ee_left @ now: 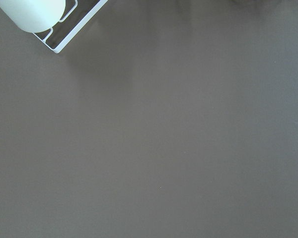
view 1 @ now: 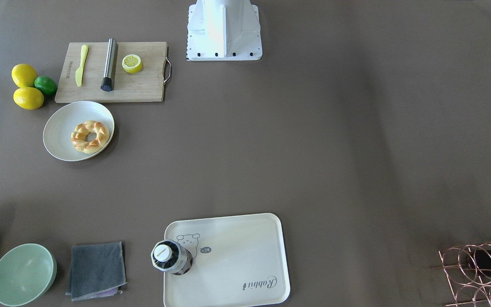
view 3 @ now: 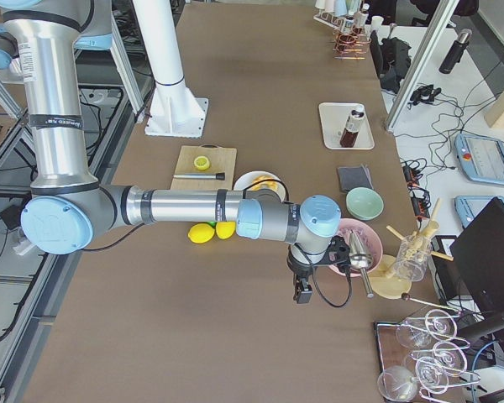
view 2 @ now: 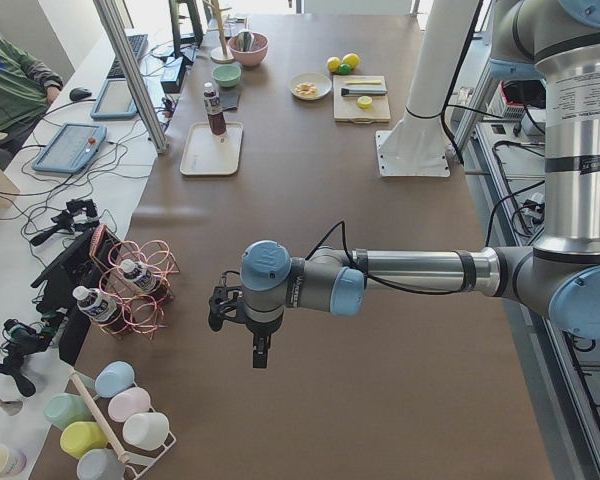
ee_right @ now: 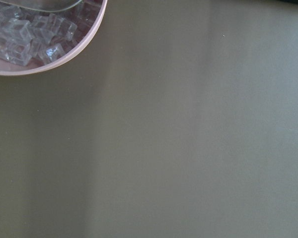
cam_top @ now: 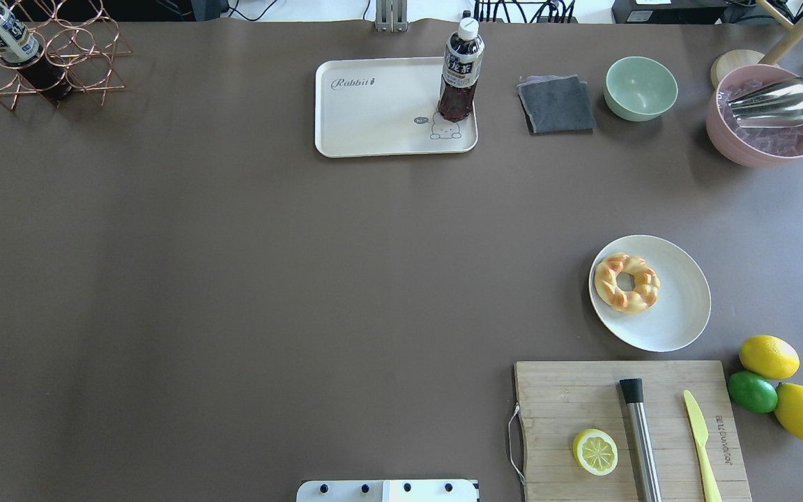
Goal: Place donut on tray
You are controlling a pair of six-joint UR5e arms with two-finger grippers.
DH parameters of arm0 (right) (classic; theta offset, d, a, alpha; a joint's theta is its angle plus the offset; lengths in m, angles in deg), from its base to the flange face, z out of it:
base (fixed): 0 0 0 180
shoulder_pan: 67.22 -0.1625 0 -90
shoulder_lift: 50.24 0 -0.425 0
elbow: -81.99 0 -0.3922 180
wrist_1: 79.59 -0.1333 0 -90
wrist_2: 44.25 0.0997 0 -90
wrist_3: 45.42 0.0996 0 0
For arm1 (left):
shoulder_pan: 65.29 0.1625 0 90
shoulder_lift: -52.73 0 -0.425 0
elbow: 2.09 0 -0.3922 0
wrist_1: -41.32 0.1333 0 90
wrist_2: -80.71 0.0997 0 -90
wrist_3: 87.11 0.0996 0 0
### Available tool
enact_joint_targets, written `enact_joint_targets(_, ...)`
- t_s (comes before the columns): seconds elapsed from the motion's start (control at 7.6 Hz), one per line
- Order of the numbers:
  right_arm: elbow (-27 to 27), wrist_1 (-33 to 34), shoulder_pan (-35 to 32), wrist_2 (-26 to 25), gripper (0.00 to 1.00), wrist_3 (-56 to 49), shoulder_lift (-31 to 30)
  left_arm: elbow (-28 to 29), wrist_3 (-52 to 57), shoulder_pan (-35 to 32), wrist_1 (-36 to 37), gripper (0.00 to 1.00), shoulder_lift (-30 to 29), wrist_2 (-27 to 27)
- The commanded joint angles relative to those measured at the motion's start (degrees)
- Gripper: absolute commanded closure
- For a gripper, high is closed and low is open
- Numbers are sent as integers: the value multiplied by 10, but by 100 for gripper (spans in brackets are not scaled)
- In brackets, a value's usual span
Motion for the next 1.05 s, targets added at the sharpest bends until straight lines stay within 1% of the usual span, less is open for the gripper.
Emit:
enact_joint_targets(0.0, 1, 0, 0, 0, 0, 0, 0, -2, 1, 0, -2, 1, 3, 0)
enact_joint_targets(0.53, 1, 0, 0, 0, 0, 0, 0, -6, 0, -1, -12, 1, 3, -3)
enact_joint_targets(0.79, 1, 0, 0, 0, 0, 0, 0, 6, -3, -1, -56, 1, 2, -2)
enact_joint_targets(0.92, 1, 0, 0, 0, 0, 0, 2, 11, -4, -1, -58, 1, -3, -2)
